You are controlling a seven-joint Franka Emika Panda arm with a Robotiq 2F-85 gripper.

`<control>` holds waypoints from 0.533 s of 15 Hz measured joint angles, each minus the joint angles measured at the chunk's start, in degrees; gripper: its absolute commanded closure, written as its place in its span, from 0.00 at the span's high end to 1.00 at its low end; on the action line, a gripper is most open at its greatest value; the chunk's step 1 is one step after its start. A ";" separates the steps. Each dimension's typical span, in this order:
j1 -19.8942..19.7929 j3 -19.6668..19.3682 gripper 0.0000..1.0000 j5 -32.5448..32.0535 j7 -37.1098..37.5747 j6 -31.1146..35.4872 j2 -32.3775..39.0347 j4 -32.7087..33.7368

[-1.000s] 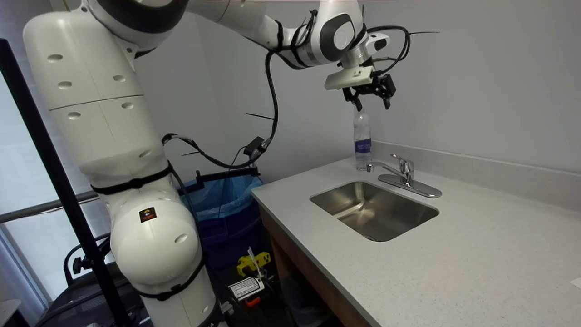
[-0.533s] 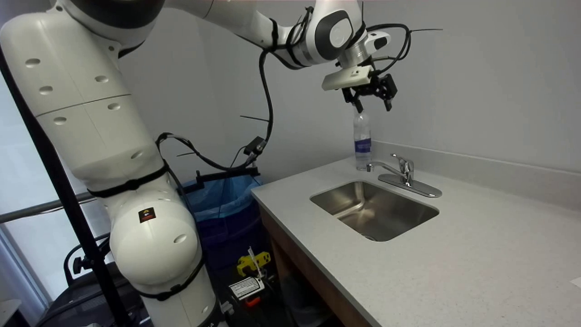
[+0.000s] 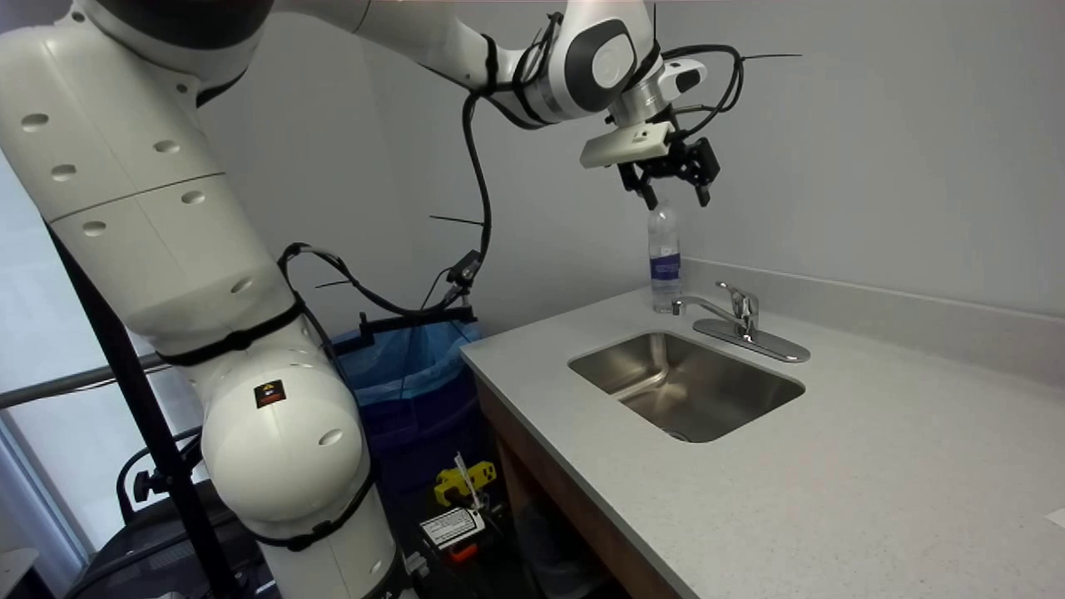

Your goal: Push the faucet of the sink to the right.

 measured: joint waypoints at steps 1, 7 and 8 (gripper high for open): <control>0.00 0.00 1.00 0.00 0.00 0.00 -0.27 -0.18; 0.00 0.00 1.00 0.00 0.00 0.00 -0.87 -0.38; 0.00 0.00 1.00 0.00 0.00 0.00 -0.88 -0.39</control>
